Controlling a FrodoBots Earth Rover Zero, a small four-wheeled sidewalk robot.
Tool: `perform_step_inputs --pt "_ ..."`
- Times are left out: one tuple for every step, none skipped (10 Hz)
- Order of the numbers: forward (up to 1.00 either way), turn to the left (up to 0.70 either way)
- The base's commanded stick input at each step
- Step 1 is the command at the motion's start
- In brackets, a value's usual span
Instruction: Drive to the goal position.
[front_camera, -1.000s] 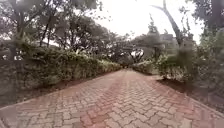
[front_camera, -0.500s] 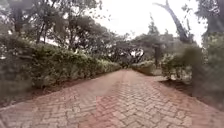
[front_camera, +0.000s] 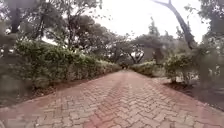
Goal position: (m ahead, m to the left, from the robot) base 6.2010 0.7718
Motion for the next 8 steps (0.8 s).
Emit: perform_step_inputs --pt "0.70 0.00" --pt "0.70 0.00" --pt "0.70 0.00" --pt "0.70 -0.17" --pt "0.70 -0.34" --pt "0.70 -0.35" --pt "0.70 -0.35" --pt "0.70 -0.35"
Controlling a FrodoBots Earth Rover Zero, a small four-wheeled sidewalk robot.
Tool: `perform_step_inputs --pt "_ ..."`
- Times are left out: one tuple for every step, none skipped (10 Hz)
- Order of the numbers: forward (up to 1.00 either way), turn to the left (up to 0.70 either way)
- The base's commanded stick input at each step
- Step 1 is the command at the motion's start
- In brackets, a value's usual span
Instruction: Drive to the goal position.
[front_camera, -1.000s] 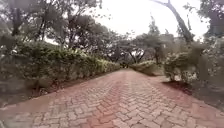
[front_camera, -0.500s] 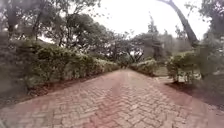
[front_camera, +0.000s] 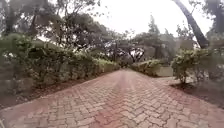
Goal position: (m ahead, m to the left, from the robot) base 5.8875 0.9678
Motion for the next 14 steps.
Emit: perform_step_inputs --pt "0.70 -0.35" --pt "0.70 0.00" --pt "0.70 0.00" --pt "0.70 0.00" --pt "0.70 0.00" --pt "0.70 0.00" --pt "0.70 0.00" --pt "0.70 0.00" --pt "0.70 -0.05" --pt "0.70 -0.24" --pt "0.70 -0.35" --pt "0.70 -0.35" --pt "0.70 -0.35" --pt "0.70 -0.35"
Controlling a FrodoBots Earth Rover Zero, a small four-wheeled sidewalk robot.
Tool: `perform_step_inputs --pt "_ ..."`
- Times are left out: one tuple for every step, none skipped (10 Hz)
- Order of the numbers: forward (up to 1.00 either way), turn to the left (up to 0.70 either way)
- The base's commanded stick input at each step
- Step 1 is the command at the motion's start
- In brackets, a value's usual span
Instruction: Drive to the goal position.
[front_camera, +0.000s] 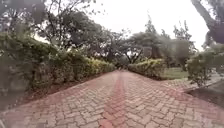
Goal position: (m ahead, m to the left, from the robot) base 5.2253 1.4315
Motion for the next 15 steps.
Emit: perform_step_inputs --pt "0.70 -0.25" --pt "0.70 -0.08" --pt "0.70 0.00" --pt "0.70 0.00" --pt "0.70 -0.06" --pt "0.70 -0.15" --pt "0.70 -0.35" --pt "0.70 -0.35" --pt "0.70 -0.35" --pt "0.70 -0.35" --pt "0.70 -0.19" --pt "0.70 -0.01" --pt "0.70 0.00" --pt "0.70 0.00" --pt "0.70 0.00"
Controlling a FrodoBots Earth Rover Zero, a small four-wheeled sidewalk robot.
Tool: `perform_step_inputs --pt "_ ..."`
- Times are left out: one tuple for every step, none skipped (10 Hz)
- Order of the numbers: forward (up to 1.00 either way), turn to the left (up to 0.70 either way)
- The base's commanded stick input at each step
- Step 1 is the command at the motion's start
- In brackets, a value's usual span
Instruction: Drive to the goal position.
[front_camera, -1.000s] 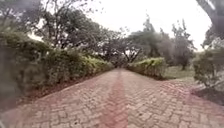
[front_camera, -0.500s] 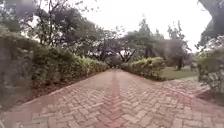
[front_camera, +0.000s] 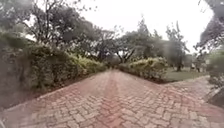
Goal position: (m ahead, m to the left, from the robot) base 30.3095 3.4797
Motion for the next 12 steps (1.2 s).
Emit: perform_step_inputs --pt "0.70 0.00" --pt "0.70 0.00" --pt "0.70 0.00" --pt "0.70 0.00" --pt "0.70 0.00" --pt "0.70 0.00" --pt "0.70 0.00" --pt "0.70 0.00" --pt "0.70 0.00" --pt "0.70 0.00" --pt "0.70 0.00" --pt "0.70 0.00"
